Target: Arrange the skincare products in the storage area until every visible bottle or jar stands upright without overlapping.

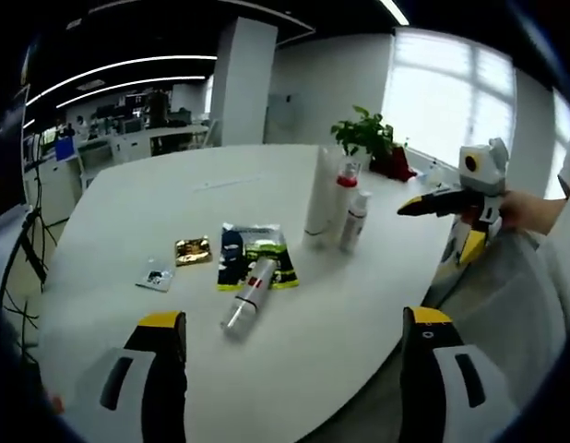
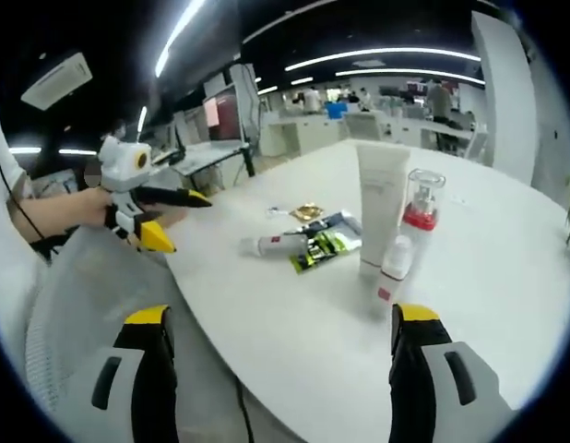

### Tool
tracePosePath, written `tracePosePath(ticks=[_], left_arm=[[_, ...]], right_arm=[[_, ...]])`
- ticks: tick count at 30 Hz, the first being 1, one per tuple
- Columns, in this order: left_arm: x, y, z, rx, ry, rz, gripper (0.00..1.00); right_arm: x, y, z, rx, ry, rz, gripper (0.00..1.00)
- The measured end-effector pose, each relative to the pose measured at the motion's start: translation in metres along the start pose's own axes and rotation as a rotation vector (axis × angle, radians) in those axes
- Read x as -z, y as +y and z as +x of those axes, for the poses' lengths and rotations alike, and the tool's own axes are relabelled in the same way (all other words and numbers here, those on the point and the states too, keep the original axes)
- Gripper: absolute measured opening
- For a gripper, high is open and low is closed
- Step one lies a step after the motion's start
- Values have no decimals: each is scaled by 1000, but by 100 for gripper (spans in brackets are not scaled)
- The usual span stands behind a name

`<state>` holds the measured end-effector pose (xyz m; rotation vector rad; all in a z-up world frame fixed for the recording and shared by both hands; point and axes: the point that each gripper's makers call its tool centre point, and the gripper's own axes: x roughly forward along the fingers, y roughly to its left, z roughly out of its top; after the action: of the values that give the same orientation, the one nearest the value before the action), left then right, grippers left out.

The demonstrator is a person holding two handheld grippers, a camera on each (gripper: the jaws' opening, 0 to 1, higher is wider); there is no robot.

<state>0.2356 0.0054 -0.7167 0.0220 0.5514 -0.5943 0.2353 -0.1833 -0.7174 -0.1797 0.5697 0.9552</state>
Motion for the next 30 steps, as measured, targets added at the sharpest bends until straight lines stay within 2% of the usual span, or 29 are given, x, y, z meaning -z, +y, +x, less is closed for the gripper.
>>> tracePosePath(ticks=[4, 8, 13, 19, 30], left_arm=[[6, -1, 2, -1, 29, 19, 93], [1, -5, 1, 15, 8, 0, 93], [7, -6, 3, 16, 38, 14, 90], [9, 10, 8, 13, 54, 10, 86], [11, 16, 17, 13, 113, 52, 83]], right_arm=[[0, 2, 1, -8, 8, -9, 97], [2, 0, 0, 1, 14, -15, 96], [2, 2, 0, -3, 19, -20, 96], [3, 5, 0, -10, 23, -27, 95], [2, 3, 0, -11, 21, -21, 95]])
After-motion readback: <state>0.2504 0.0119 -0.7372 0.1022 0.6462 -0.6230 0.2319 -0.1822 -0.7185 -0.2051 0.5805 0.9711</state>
